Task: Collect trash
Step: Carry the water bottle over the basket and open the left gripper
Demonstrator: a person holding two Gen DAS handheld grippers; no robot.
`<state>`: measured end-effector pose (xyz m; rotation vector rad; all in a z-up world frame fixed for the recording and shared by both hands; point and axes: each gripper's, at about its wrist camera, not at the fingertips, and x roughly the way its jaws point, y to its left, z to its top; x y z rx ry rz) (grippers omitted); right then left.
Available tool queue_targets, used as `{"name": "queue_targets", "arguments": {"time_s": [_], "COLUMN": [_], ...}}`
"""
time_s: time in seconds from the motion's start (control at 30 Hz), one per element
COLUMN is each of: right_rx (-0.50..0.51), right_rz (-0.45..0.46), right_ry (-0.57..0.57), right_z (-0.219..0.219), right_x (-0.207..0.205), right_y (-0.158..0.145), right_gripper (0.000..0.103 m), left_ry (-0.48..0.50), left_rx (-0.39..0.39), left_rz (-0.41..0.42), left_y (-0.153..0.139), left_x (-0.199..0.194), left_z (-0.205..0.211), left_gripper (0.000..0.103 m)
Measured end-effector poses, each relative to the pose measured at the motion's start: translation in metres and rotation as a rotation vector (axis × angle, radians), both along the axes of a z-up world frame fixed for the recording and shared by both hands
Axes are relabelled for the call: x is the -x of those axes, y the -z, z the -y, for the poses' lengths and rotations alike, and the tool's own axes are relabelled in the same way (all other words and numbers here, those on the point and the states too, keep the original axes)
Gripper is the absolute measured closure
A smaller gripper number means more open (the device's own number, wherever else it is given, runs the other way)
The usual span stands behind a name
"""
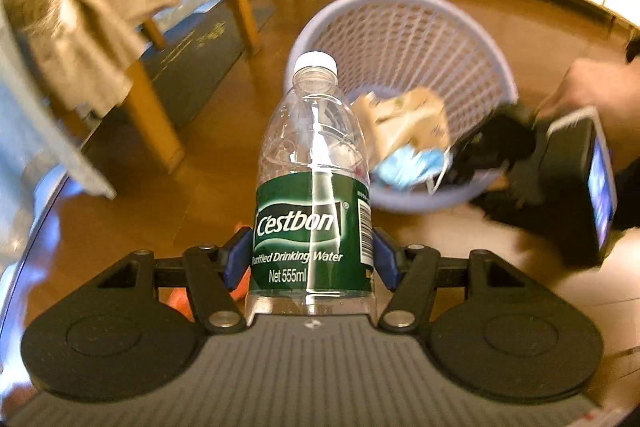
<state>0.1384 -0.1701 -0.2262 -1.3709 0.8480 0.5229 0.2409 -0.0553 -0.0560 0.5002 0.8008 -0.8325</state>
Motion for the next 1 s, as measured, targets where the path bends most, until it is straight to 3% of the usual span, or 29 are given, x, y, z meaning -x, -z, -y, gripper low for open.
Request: {"name": "queue_targets", "arguments": {"time_s": [0.53, 0.57, 0.7, 1.0], "right_rx": [-0.021, -0.024, -0.030, -0.031], "right_rz": [-0.003, -0.003, -0.003, -0.004], "right_ry": [0.014, 0.016, 0.021, 0.020], "right_z": [0.007, 0.007, 0.006, 0.003], "right_x": [-0.007, -0.007, -0.007, -0.005], "right_y": [-0.005, -0.005, -0.007, -0.007], "right_gripper": [0.101, 0.101, 0.101, 0.101], "left_ry": [0.140, 0.123, 0.048, -0.048], "left_rx": [0.026, 0.047, 0.129, 0.140], "left_rz": [-0.012, -0.009, -0.017, -0.012], "left_y": [0.005, 0.006, 0.001, -0.004], "left_x": [-0.029, -0.032, -0.043, -0.042], "left_z": [0.096, 0.097, 0.085, 0.043], "left_gripper": [0.042, 0.037, 0.035, 0.035]}}
